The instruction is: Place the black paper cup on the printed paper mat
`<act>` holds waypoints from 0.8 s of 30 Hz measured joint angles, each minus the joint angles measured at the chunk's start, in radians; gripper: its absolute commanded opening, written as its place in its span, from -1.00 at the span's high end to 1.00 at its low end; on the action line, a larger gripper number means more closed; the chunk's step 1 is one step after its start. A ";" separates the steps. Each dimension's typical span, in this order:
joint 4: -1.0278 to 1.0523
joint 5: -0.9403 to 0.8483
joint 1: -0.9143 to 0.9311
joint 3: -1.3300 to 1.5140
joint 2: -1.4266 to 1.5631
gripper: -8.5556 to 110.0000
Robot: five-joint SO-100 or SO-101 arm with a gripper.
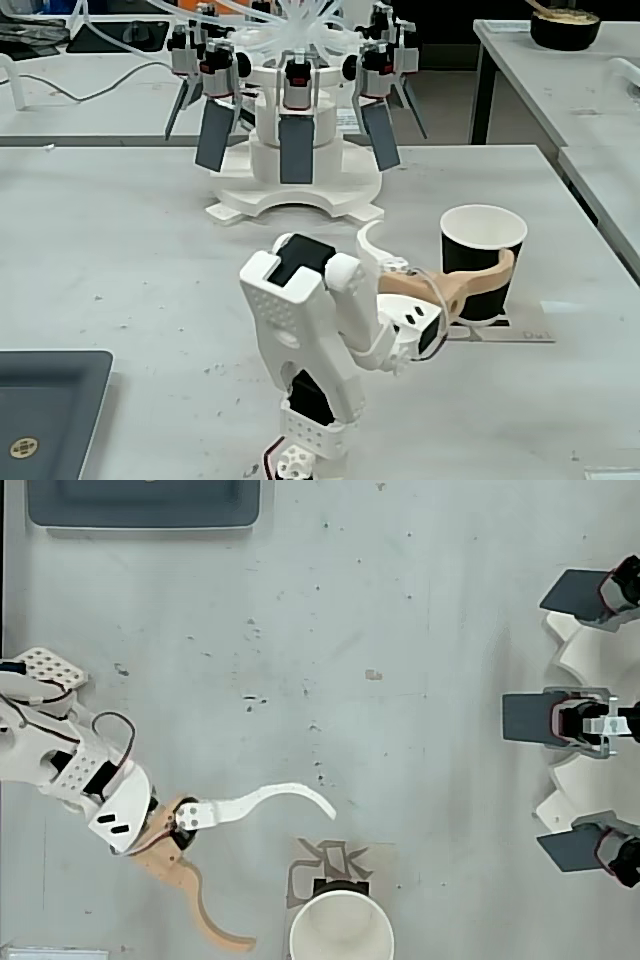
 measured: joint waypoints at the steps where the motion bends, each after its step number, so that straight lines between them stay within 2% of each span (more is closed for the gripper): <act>1: -0.002 0.002 -0.011 0.011 0.021 0.22; 14: -0.109 0.003 -0.305 0.132 0.176 0.37; 24: -0.075 0.003 -0.525 0.132 0.193 0.41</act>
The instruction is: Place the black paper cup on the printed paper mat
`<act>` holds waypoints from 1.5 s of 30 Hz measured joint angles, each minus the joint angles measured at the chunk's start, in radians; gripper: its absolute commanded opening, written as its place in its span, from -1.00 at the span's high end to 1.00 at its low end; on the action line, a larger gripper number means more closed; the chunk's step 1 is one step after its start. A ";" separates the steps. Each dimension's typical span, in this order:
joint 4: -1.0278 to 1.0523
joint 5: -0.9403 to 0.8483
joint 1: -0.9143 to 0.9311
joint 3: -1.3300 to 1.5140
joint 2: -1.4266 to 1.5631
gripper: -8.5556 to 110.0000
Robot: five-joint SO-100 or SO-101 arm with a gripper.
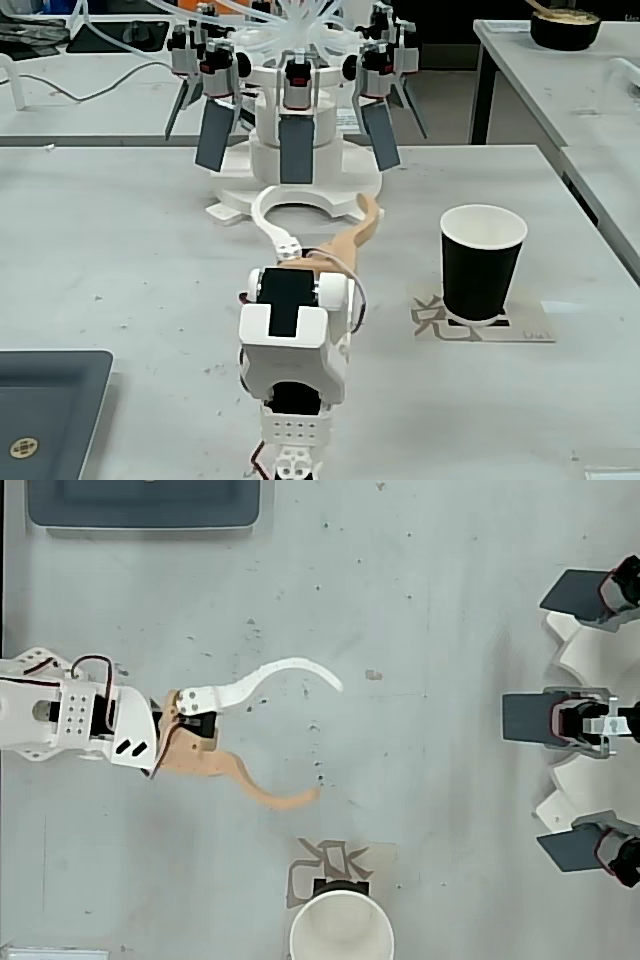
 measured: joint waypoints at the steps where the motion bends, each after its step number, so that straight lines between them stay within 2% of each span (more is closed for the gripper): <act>1: 0.018 0.000 -0.014 -0.008 0.000 0.42; 6: 0.087 0.000 -0.046 -0.107 -0.048 0.42; 26: 0.170 0.063 -0.083 -0.761 -0.601 0.46; 45: 0.244 0.074 -0.123 -1.074 -0.870 0.60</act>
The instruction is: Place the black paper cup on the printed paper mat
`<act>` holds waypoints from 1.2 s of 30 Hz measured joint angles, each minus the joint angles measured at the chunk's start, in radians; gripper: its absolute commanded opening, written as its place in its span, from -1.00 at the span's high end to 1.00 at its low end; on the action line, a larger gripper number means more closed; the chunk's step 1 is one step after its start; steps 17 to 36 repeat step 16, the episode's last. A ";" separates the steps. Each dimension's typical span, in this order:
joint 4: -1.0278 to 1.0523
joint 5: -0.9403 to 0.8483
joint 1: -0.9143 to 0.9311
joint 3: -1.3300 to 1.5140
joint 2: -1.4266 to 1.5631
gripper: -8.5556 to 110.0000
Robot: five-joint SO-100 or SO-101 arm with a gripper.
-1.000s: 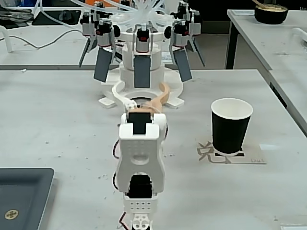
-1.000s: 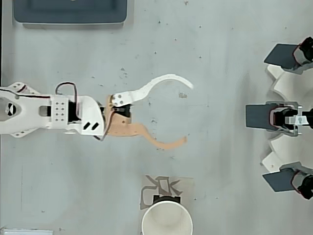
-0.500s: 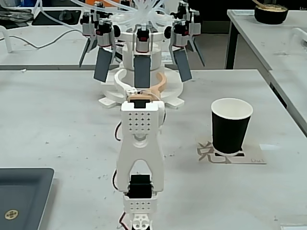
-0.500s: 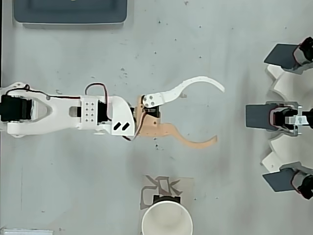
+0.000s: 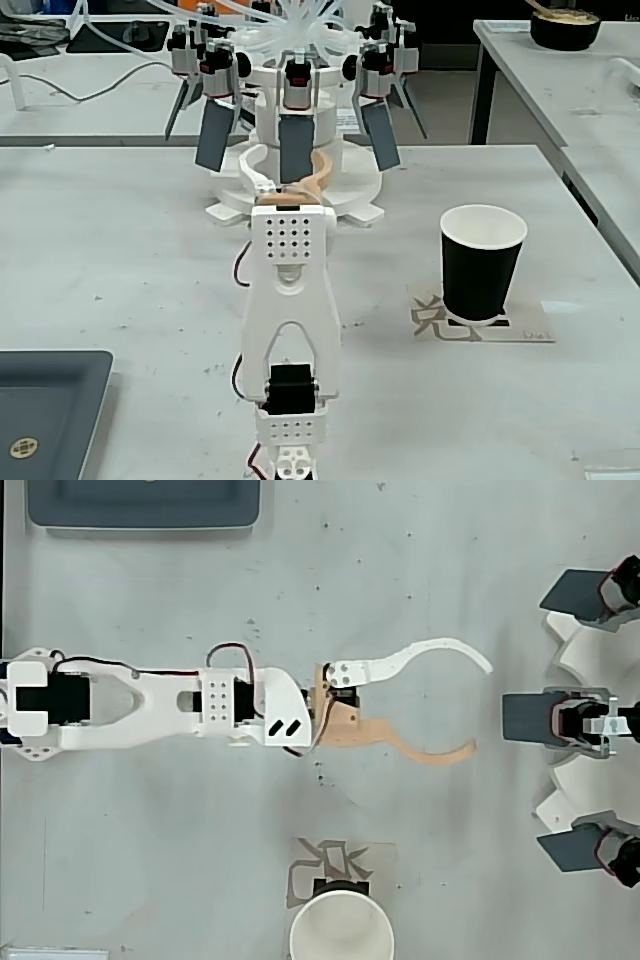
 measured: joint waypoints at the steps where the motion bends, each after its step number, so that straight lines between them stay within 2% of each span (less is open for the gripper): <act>1: 0.009 0.000 0.002 -0.018 -0.011 0.61; 16: 0.048 -0.041 -0.005 -0.075 -0.055 0.68; 36: 0.048 -0.041 -0.005 -0.075 -0.055 0.68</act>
